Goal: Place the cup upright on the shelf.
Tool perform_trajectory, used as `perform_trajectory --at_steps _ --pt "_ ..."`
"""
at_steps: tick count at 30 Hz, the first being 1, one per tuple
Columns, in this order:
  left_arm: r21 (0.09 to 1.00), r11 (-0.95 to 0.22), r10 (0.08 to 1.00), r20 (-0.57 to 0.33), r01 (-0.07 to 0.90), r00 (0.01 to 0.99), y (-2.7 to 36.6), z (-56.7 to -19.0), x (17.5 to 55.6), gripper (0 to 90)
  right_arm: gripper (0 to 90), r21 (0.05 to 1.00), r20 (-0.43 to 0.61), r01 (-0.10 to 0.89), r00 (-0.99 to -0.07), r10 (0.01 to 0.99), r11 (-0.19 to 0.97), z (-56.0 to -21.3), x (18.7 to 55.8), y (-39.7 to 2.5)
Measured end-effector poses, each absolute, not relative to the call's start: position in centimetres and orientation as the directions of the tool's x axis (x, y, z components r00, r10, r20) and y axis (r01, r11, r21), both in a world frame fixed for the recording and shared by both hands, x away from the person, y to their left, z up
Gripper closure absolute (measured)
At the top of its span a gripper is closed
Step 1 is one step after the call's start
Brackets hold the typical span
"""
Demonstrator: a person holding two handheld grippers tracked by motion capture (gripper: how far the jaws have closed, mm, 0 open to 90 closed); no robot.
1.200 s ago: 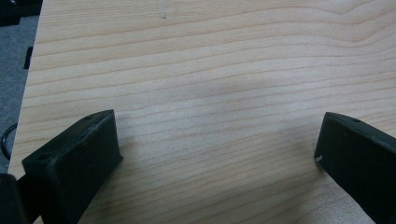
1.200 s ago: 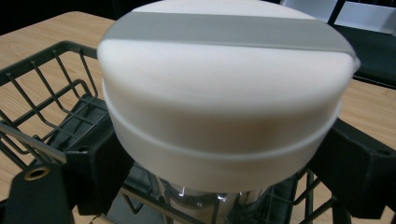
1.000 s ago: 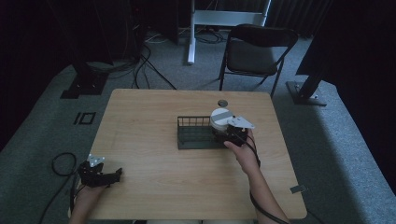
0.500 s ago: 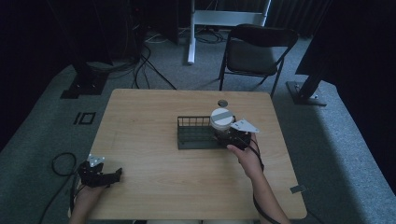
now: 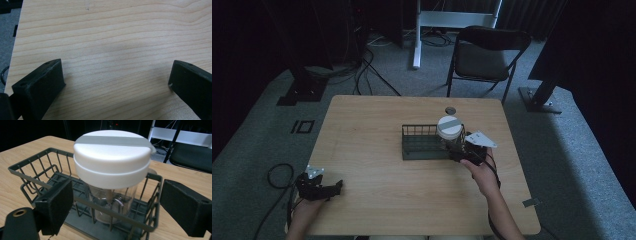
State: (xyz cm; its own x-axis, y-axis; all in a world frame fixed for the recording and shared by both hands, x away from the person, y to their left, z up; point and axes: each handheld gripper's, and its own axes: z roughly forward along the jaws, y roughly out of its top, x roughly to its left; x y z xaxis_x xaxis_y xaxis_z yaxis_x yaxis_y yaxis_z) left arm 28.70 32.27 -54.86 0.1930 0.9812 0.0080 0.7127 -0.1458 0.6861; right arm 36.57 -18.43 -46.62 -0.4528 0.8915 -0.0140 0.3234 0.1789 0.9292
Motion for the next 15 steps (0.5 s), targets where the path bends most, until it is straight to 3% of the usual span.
perform_trajectory --at_steps 15 --pt "0.686 -0.146 0.981 0.008 0.713 0.193 32.3 -54.9 28.7 0.1 11.6 0.923 -0.013 0.343 -0.426 0.905 0.174 -47.9 34.9 -21.0"
